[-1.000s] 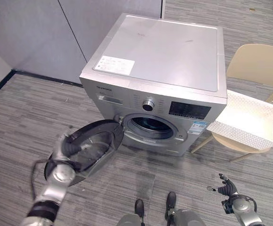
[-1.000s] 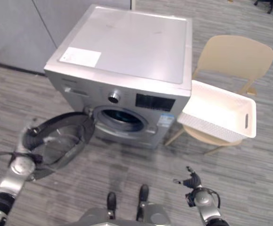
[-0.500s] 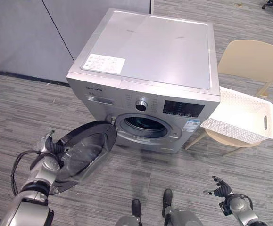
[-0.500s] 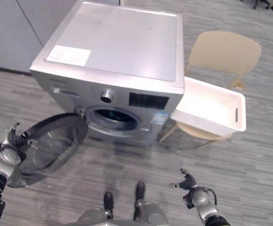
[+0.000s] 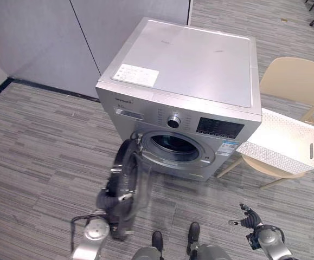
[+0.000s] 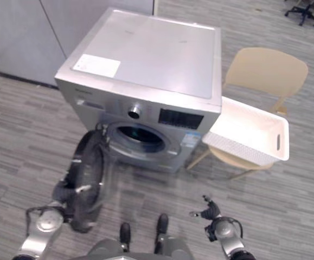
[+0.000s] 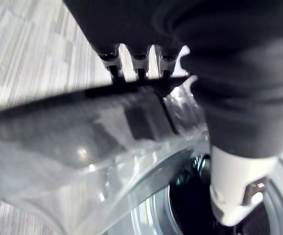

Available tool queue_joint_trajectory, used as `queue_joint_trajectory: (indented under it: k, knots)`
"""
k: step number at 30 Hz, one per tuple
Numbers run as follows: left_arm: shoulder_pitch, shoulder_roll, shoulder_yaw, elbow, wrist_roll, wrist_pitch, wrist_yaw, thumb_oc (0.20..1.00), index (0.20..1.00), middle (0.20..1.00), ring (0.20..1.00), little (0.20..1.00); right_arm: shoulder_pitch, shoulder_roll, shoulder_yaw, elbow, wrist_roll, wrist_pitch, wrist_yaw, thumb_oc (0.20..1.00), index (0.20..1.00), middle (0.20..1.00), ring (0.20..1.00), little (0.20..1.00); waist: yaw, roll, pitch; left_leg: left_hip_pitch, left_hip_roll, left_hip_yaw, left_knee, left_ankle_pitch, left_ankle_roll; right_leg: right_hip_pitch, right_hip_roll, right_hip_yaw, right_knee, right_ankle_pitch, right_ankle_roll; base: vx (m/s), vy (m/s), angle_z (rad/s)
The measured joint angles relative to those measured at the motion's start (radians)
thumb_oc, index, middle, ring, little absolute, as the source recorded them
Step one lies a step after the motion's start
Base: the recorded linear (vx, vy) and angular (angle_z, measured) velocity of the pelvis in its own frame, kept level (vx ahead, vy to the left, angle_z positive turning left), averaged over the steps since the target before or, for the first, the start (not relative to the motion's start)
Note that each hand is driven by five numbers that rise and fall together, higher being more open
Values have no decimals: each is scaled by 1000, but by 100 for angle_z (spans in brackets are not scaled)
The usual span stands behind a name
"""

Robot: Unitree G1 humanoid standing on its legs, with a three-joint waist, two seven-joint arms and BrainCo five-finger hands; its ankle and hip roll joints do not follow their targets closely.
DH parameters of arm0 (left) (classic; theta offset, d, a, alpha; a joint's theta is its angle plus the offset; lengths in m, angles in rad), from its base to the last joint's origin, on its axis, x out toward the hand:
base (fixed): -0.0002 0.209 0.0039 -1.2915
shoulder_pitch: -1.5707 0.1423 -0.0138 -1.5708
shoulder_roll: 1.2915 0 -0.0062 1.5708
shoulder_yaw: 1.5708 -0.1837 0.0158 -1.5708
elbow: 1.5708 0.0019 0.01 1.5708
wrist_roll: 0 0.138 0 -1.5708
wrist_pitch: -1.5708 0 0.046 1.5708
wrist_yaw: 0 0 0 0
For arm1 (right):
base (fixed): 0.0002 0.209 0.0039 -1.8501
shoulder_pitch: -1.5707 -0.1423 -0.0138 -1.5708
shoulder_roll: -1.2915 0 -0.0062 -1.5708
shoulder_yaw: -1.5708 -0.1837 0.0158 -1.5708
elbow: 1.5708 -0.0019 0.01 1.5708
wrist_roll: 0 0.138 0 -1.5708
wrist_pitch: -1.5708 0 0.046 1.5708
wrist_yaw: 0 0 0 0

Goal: Grab the laundry basket,head to the washer,open it,put in the laundry and shut it.

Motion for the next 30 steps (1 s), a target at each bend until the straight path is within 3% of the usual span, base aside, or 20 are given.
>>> queue_joint_trajectory:
  k: [3, 6, 7, 8, 12, 14, 18, 22, 24, 26, 28, 30]
  knots:
    - [-75, -14, -101, -36, -34, 27, -19, 1000, 1000, 1000, 1000, 1000, 1, 3, 19, 3, -28, 1, -2, 1000, 1000, 1000, 1000, 1000, -10, -1, 2, -15, 1, 17, 0, 4, 4, -35, 1, 14, 18, -1, -1, -21, -24, -21]
    - [-221, -23, -174, 19, -24, 27, -9, 1000, 1000, 1000, 1000, 1000, -24, 4, 36, 3, -35, 1, -5, 1000, 1000, 1000, 1000, 1000, -48, 4, 27, -11, 5, 57, -1, 8, 7, -51, 5, 45, 32, 2, 3, -34, 7, -33]
    - [-276, -25, -186, 49, 1, 28, 9, 1000, 1000, 1000, 1000, 1000, -19, 0, 49, 2, -36, 0, -11, 1000, 1000, 1000, 1000, 1000, -78, 1, 30, -16, 2, 70, 0, 7, 6, -68, 8, 59, 30, 4, 6, -33, 0, -39]
    - [-397, -22, -208, 171, 35, 19, 55, 1000, 1000, 1000, 1000, 1000, -37, -1, 59, 2, -36, 1, -15, 1000, 1000, 1000, 1000, 1000, -76, 4, 30, -27, 8, 99, -7, 8, 8, -93, 11, 76, 38, 5, 9, -52, -8, -64]
    - [-611, 40, -185, 407, 60, 15, 126, 1000, 1000, 1000, 1000, 1000, -71, -42, 92, -6, -36, 2, -23, 1000, 1000, 1000, 1000, 1000, -135, 15, 39, -65, 14, 186, -11, 6, 13, -175, 15, 97, 51, 22, 27, -31, -18, -75]
    - [-613, 61, -125, 447, 59, 8, 147, 1000, 1000, 1000, 1000, 1000, -53, -68, 88, 4, -36, 4, -24, 1000, 1000, 1000, 1000, 1000, -159, 24, 42, -67, 14, 195, -19, 7, 13, -171, 28, 116, 5, 59, -7, 23, -45, -44]
    - [-504, 17, -104, 423, 58, 5, 147, 1000, 1000, 1000, 1000, 1000, -28, -83, 88, 11, -35, 8, -25, 1000, 1000, 1000, 1000, 1000, -157, 26, 44, -32, 25, 177, -29, 8, 11, -114, 47, 136, -58, 88, -34, 41, -49, -22]
    - [-264, -45, -18, 221, 42, -18, 117, 1000, 1000, 1000, 1000, 1000, -41, -78, 38, 10, -33, 3, -29, 1000, 1000, 1000, 1000, 1000, -152, 55, 46, 47, 41, 115, -64, 8, -8, -38, 61, 106, -60, 64, -40, 38, -72, 24]
    - [-169, -55, 11, 190, 34, -24, 87, 1000, 1000, 1000, 1000, 1000, -49, -76, 13, 8, -30, 4, -36, 1000, 1000, 1000, 1000, 1000, -105, 75, 49, 48, 44, 102, -64, 7, -12, -22, 57, 88, -60, 60, -37, 30, -75, 22]
    - [-41, -92, 77, 147, 4, -38, 66, 1000, 1000, 1000, 1000, 1000, -47, -65, -13, 7, -29, 4, -40, 1000, 1000, 1000, 1000, 1000, -98, 89, 45, 68, 46, 76, -66, -2, -25, 6, 57, 74, -61, 49, -34, 15, -36, 35]
    - [66, -81, 87, 177, -23, -13, 30, 1000, 1000, 1000, 1000, 1000, -19, -64, -39, 6, -28, 6, -43, 1000, 1000, 1000, 1000, 1000, -54, 106, 28, 77, 45, 52, -66, -6, -28, 24, 52, 52, -60, 32, -29, 12, -40, 42]
    - [133, -78, 100, 182, -29, -2, 16, 1000, 1000, 1000, 1000, 1000, -23, -64, -43, -3, -28, 5, -43, 1000, 1000, 1000, 1000, 1000, -38, 110, 25, 73, 42, 45, -65, -6, -26, 26, 47, 41, -60, 32, -29, 22, -42, 31]
